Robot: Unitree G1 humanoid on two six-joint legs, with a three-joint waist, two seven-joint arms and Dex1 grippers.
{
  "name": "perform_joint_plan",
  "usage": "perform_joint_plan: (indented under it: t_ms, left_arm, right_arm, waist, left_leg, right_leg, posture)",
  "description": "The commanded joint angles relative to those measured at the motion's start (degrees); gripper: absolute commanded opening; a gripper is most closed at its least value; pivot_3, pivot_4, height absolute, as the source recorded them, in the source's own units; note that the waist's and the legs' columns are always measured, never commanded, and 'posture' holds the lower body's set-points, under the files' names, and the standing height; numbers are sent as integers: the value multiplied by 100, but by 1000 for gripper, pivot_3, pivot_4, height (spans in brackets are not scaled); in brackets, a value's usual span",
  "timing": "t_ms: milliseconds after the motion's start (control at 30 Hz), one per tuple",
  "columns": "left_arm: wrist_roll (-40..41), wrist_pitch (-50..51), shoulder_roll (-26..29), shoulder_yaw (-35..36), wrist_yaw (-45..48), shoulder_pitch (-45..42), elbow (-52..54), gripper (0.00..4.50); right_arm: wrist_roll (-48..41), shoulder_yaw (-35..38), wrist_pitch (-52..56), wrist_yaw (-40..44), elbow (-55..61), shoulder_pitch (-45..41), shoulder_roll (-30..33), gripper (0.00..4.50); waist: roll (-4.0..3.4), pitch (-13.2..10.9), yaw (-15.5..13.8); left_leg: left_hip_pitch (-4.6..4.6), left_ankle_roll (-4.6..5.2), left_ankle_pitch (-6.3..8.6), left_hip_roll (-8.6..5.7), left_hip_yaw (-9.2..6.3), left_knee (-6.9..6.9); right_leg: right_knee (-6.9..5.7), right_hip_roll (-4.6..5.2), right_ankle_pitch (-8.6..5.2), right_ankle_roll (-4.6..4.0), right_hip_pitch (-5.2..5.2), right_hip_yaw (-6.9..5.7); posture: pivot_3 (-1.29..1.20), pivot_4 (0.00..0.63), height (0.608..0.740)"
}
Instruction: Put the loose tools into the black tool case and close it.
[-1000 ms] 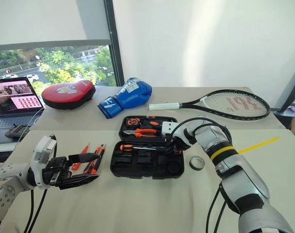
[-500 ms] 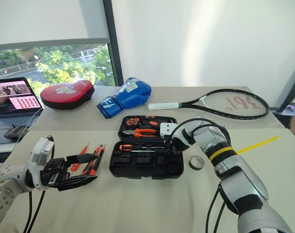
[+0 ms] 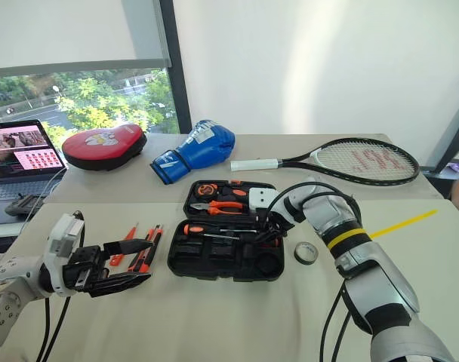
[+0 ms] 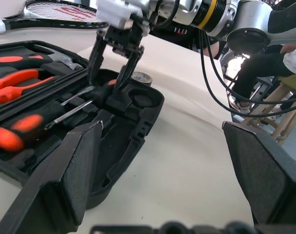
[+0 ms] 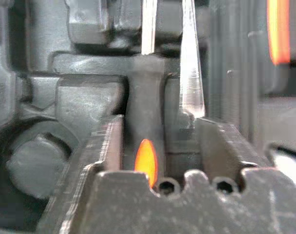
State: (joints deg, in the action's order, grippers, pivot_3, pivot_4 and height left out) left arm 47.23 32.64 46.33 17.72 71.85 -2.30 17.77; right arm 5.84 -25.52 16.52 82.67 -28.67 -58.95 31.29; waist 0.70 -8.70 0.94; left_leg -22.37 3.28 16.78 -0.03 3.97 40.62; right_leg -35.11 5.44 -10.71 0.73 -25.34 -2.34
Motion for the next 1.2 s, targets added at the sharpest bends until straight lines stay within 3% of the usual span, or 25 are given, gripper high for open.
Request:
perform_joint_plan:
  t_ms: [33,167,267,333,467,667,733,1033,1133,1200]
  left_arm:
    - [18,-128,11,72,-17,-34,68,4225]
    - [24,-129,-69,37,-96,-70,29,4225]
    - [21,-144,-140,15,-159,-75,12,4225]
    - [11,-151,-205,-19,-250,-147,-31,4225]
    - [26,-105,-264,-59,-343,-287,-117,4225]
    - [-8,-91,-238,-161,-294,-410,-215,4225]
    - [-19,-94,-225,-187,-284,-449,-244,4225]
    - [-33,-64,-170,-129,-347,-402,-193,4225]
    - [4,59,-212,4,-671,-301,-127,4225]
    - [-111,119,-293,137,-1199,-231,-106,4225]
  right_arm:
    - [-672,665,692,197,933,107,200,2820]
    - [-1321,1591,1735,-516,2287,683,287,1747]
    - [-1450,2221,2569,-1698,3778,1681,-1,747]
    - [-1304,2491,3021,-2821,4777,2505,-602,37]
    - [-884,2423,3105,-4540,5684,3603,-1704,11]
    - [-393,1921,2472,-5703,5090,3961,-2244,11]
    - [-262,1689,2327,-5803,4729,3932,-2172,11]
    - [-17,121,3084,-4800,3633,3715,-1060,11]
    - [-258,513,2554,-4868,3837,3737,-1085,11]
    - [-711,1005,1733,-4663,4617,3923,-1096,11]
  waist:
    - [-4,-3,-4]
    - [-8,-5,-39]
    - [-7,-5,-60]
    - [-7,-5,-71]
    - [-6,-4,-67]
    - [-6,-5,-9]
    - [-6,-5,-8]
    - [29,20,11]
    - [71,50,-10]
    - [87,60,-37]
  left_leg:
    - [-1,0,0,2,0,0]
    - [-6,5,3,4,-5,0]
    - [-9,6,5,2,-19,-1]
    - [-8,5,5,2,-24,-4]
    - [-12,-20,-11,-6,-22,-29]
    - [1,-27,-28,-11,8,-30]
    - [15,-27,-29,-5,6,-31]
    - [59,21,-1,2,4,-39]
    - [116,21,0,2,2,-76]
    - [133,18,8,7,-9,-82]
  right_leg:
    - [-1,6,0,0,0,0]
    - [1,30,0,0,1,-2]
    - [4,53,0,0,6,-4]
    - [3,60,-1,0,7,-6]
    - [-2,62,-2,-2,-10,-1]
    - [-24,-8,-1,-5,-22,0]
    - [-23,-21,-3,-8,-6,-1]
    - [-11,-29,-7,-8,35,0]
    - [2,-26,-21,-13,79,-3]
    - [7,-24,-37,-15,105,-15]
  posture:
    - [0,150,740]
    - [0,150,740]
    - [0,150,740]
    - [0,150,740]
    - [0,150,740]
    - [0,150,740]
    - [0,150,740]
    - [0,150,740]
    - [0,150,740]
    - [0,150,740]
